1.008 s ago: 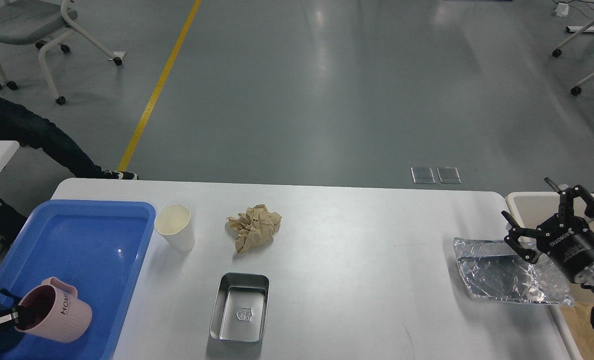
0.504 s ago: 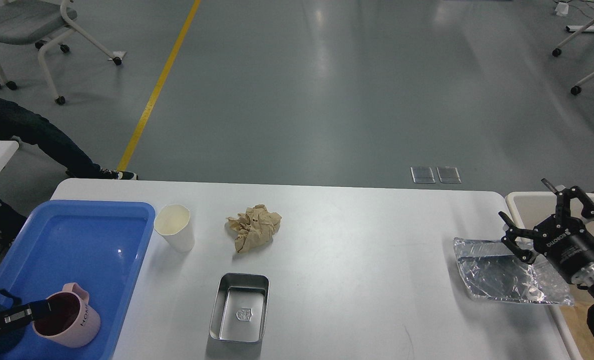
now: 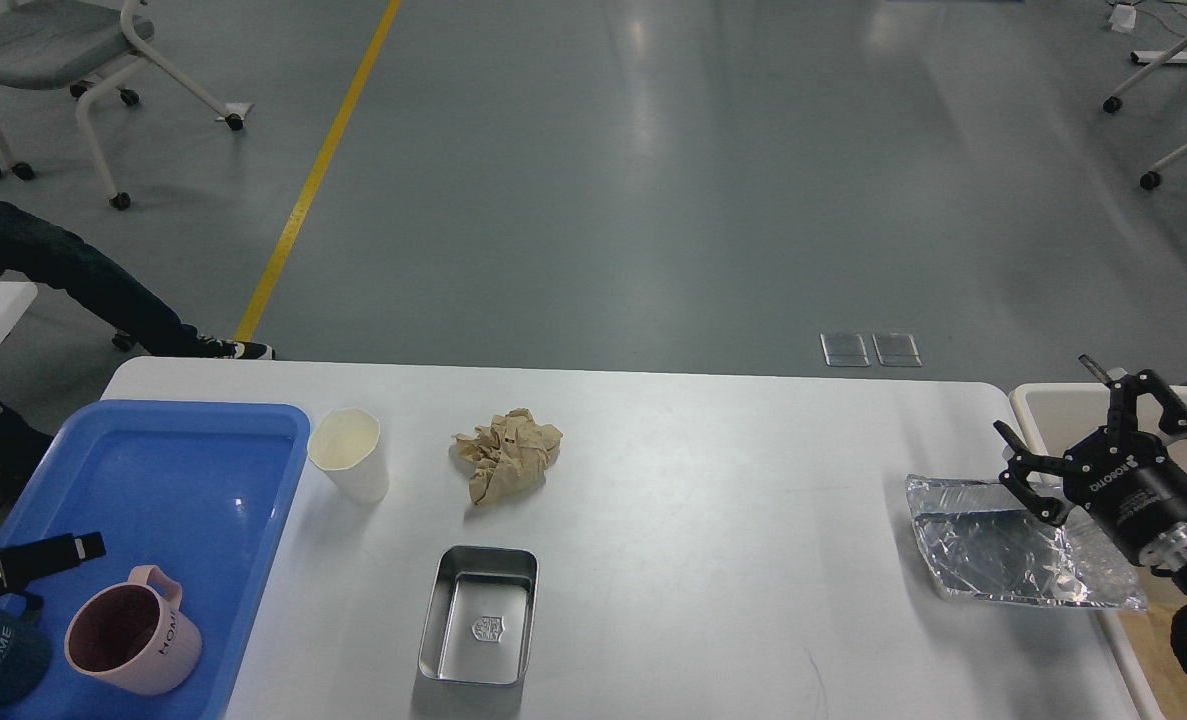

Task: Tidy desktop
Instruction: 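Lift the pink mug with the left gripper and place it in the blue tray, then release the mug and reach the left gripper toward the metal tin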

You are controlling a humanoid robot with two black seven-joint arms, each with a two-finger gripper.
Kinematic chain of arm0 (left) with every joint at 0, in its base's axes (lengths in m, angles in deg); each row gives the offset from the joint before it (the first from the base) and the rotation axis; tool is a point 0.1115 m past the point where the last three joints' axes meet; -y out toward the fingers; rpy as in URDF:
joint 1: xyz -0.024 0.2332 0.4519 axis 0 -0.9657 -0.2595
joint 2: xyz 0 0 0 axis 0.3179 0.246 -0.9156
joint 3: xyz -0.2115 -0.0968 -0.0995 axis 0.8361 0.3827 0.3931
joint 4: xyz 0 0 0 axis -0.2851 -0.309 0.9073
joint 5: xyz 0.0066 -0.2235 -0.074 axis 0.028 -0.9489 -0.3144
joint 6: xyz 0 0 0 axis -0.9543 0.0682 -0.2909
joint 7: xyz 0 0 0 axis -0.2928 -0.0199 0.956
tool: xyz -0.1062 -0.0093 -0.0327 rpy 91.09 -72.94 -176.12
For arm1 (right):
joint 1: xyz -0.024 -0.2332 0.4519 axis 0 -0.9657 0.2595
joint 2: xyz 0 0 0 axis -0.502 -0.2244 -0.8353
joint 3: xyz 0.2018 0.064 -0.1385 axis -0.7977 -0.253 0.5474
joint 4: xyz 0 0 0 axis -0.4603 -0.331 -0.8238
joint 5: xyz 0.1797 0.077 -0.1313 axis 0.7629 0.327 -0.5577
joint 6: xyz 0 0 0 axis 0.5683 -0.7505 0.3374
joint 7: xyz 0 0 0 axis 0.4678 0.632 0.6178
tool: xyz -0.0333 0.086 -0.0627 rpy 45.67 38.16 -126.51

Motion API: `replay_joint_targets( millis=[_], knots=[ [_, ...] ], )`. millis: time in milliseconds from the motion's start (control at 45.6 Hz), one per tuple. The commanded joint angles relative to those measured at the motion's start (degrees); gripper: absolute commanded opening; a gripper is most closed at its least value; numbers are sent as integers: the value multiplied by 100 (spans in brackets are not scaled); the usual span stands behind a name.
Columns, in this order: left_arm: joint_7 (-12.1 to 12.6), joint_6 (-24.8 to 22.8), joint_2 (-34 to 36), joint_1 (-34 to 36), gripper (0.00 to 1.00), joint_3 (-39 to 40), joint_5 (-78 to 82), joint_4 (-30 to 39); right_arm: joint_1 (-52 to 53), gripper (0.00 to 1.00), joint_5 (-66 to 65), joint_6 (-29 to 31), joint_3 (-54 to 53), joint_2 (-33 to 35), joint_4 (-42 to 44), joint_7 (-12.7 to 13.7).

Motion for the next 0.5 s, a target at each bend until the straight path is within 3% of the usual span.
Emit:
replay_joint_targets(
  millis=[0, 219, 482],
  knots=[
    [46, 98, 276, 15, 87, 458, -12, 213, 9, 100, 0, 0, 0, 5, -4, 0],
    [117, 1292, 250, 15, 87, 960, -311, 598, 1, 100, 0, 0, 0, 31, -31, 0],
    [196, 1391, 487, -20, 87, 934, -320, 1127, -17, 100, 0, 0, 8, 23, -31, 0]
  ],
)
